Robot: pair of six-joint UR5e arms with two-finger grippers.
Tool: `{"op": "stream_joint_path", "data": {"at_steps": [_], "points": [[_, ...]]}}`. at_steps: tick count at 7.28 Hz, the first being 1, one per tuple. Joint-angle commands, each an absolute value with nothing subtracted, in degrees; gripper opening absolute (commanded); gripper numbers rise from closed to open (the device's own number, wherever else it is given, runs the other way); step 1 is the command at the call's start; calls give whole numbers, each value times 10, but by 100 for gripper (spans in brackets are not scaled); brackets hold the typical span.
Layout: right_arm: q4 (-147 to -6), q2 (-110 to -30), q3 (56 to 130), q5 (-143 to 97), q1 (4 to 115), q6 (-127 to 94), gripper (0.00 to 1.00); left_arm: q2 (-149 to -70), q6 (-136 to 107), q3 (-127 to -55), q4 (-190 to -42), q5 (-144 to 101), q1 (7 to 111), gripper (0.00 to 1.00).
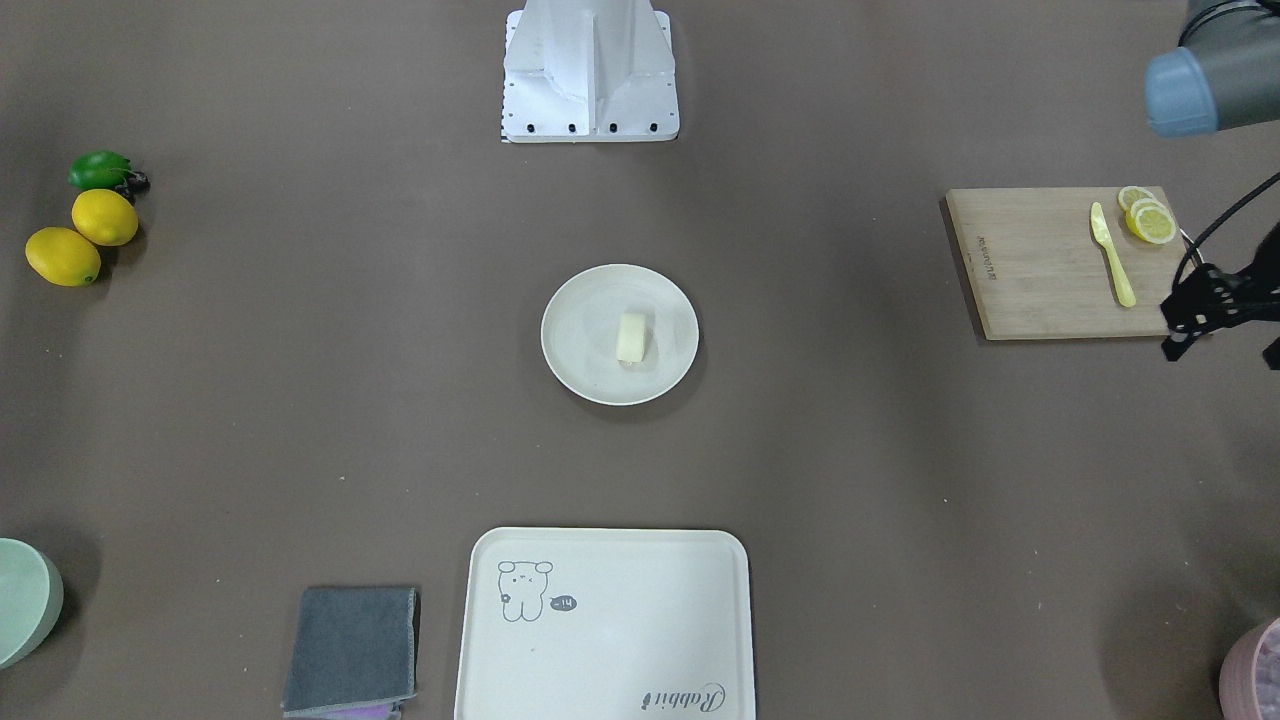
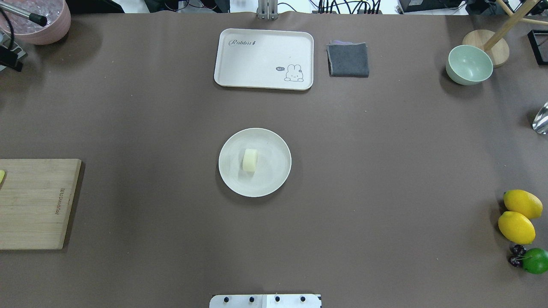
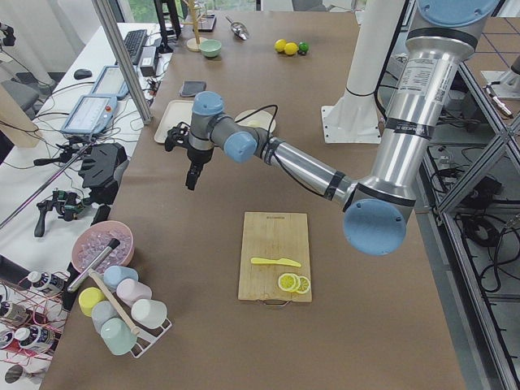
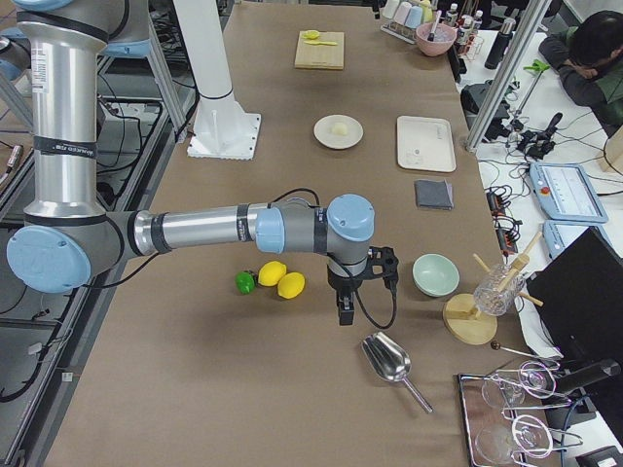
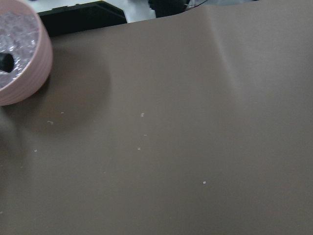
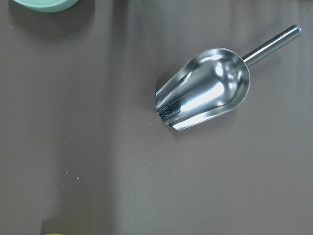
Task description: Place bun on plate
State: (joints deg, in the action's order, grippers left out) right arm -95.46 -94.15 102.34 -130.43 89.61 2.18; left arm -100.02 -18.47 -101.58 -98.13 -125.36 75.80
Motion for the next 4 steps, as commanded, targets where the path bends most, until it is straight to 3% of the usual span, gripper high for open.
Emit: {"op": "stream_joint_path", "data": {"at_steps": [1, 4], "points": [[-954, -942, 1021, -1306, 896, 21, 100, -952, -52, -1015, -935, -1305, 865, 98], [-951, -942, 1019, -1307, 896, 21, 100, -892, 66, -1013, -845, -1348, 937, 98]]}}
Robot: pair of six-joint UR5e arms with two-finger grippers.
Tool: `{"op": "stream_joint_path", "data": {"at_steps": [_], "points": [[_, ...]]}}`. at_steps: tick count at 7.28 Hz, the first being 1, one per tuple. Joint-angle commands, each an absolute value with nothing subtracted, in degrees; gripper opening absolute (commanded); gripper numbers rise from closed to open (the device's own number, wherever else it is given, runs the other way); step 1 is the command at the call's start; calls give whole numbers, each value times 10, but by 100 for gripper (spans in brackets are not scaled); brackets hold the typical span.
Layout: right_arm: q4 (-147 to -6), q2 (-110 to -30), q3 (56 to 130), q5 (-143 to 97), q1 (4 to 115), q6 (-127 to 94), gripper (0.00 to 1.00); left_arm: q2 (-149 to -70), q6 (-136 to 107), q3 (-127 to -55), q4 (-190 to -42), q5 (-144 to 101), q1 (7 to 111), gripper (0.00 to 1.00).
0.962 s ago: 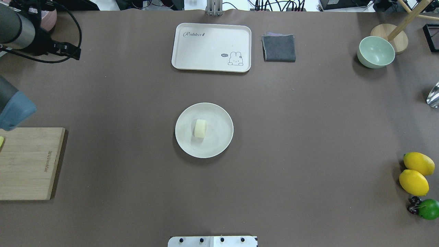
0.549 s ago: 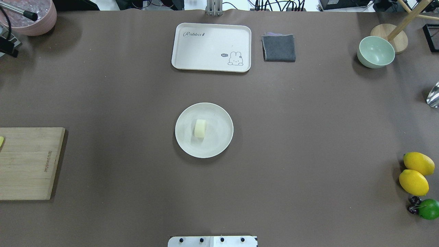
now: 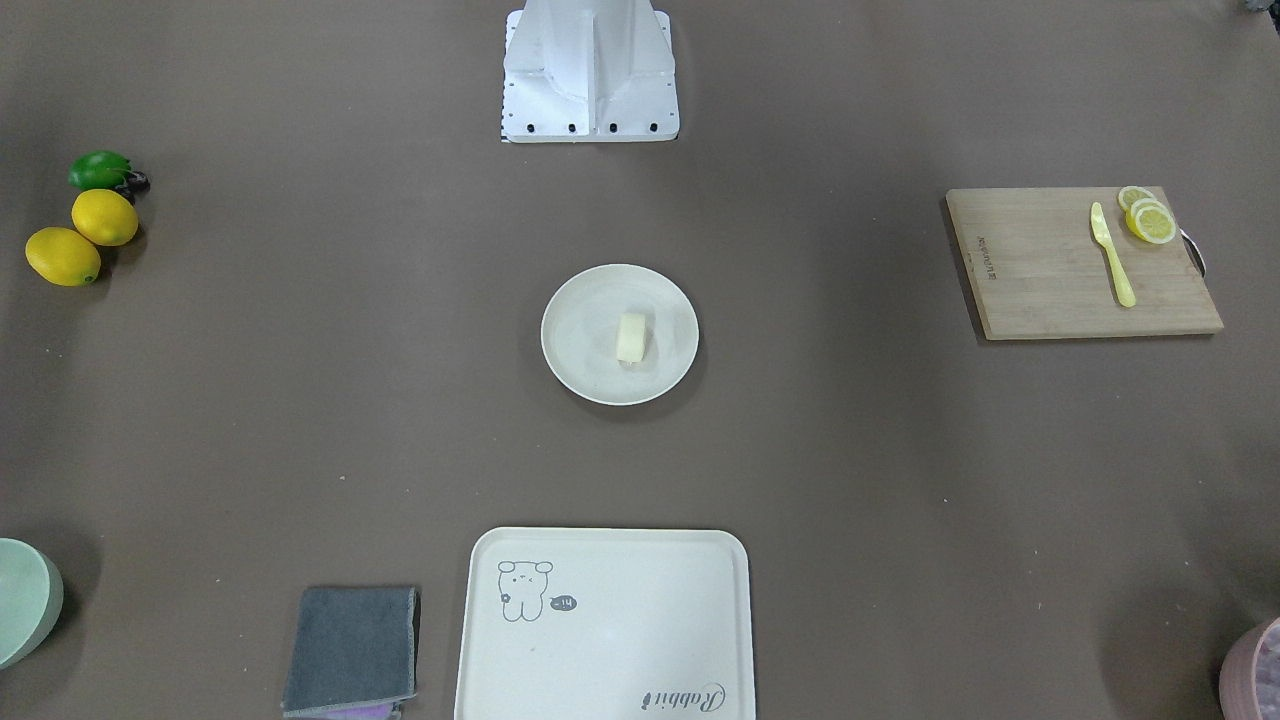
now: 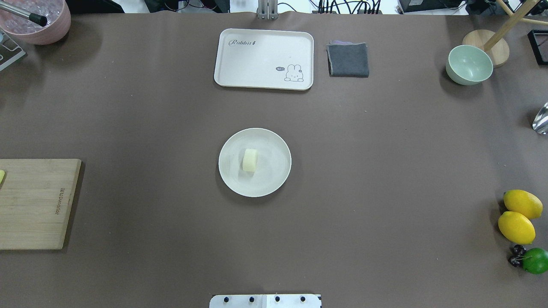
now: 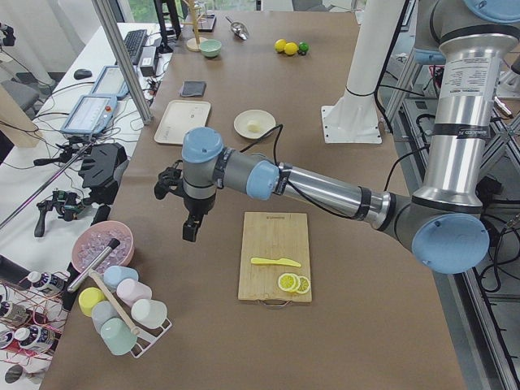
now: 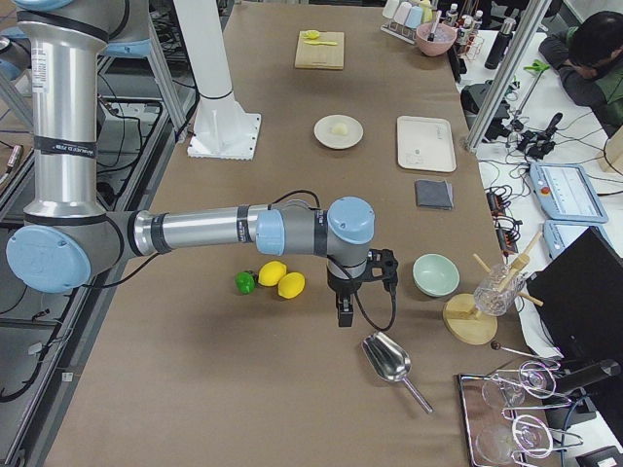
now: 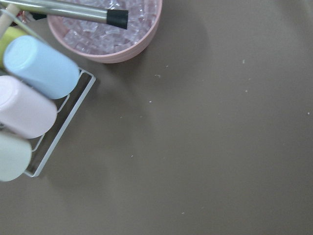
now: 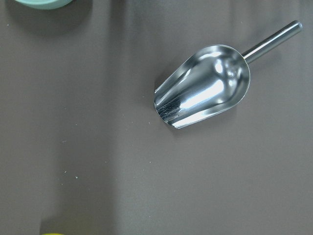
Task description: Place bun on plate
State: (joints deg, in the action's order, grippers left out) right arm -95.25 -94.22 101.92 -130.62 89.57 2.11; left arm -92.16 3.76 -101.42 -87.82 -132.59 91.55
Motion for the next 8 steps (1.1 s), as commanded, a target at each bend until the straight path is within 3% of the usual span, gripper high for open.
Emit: {"op": "stream_joint_path", "data": {"at_steps": [1, 5, 8], "points": [[-950, -941, 1019, -1308, 896, 22, 100, -869, 66, -1014, -851, -1350, 937, 98], [-950, -946, 1019, -1311, 896, 22, 100, -839, 67, -1006, -865, -1346, 937, 98], [-950, -940, 1019, -1311, 896, 22, 100, -836, 58, -955, -957, -1348, 937, 98]]}}
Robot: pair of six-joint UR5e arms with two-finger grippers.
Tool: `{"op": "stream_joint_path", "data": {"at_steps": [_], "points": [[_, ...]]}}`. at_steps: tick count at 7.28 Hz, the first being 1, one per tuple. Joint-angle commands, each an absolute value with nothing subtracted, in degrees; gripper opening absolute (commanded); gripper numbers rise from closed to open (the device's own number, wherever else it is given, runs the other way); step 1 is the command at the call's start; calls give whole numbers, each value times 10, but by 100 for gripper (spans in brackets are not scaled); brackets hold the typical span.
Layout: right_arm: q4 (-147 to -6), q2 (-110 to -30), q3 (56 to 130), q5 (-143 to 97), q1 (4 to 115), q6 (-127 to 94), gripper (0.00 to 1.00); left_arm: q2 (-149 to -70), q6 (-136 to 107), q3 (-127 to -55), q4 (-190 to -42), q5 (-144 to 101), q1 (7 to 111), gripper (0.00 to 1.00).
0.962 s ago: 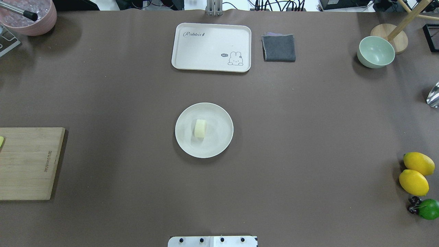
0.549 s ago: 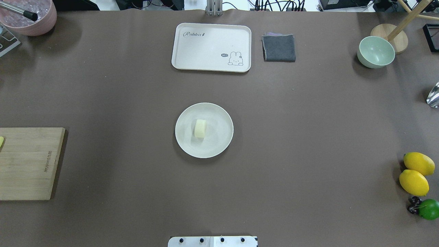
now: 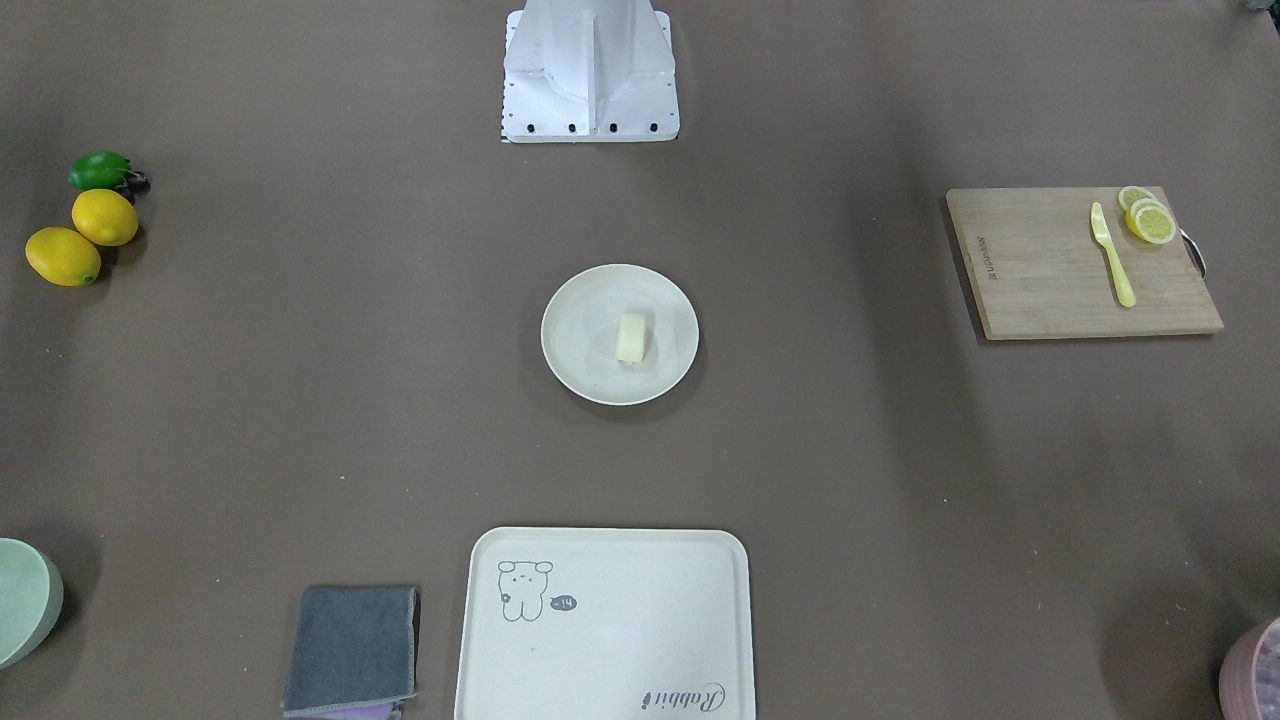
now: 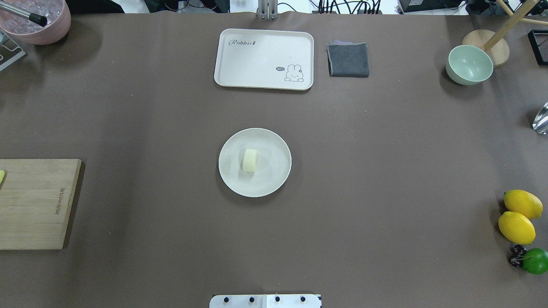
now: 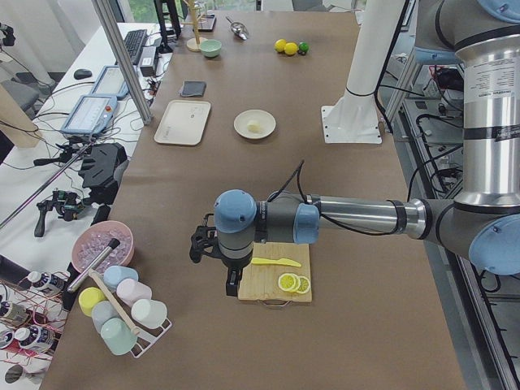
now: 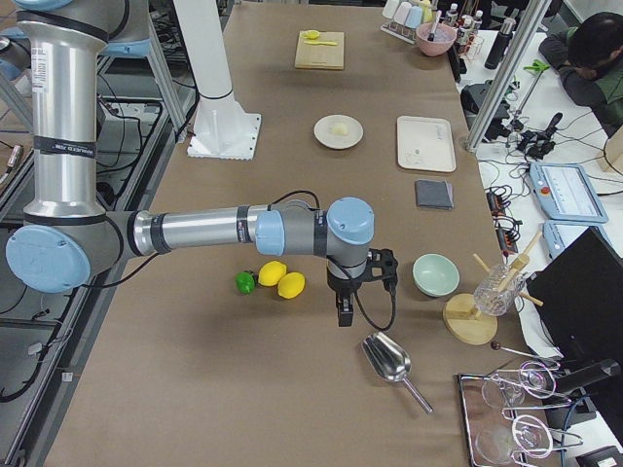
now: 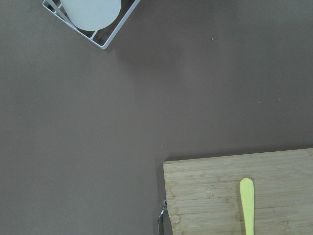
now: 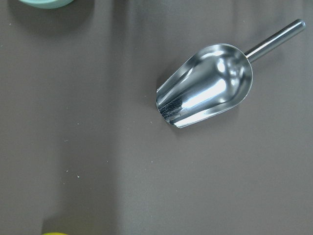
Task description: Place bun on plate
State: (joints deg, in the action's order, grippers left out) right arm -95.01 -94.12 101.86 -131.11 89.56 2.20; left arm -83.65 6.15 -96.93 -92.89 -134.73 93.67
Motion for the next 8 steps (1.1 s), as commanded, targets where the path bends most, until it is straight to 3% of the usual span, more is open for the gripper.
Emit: {"op": "stream_joint_path", "data": {"at_steps": [1, 8], "points": [[-950, -940, 1019, -1311, 896, 22, 100, -837, 56, -956, -957, -1348, 936, 98], [-950, -941, 1014, -1311, 896, 22, 100, -843, 14, -969, -958, -1349, 934, 98]]}}
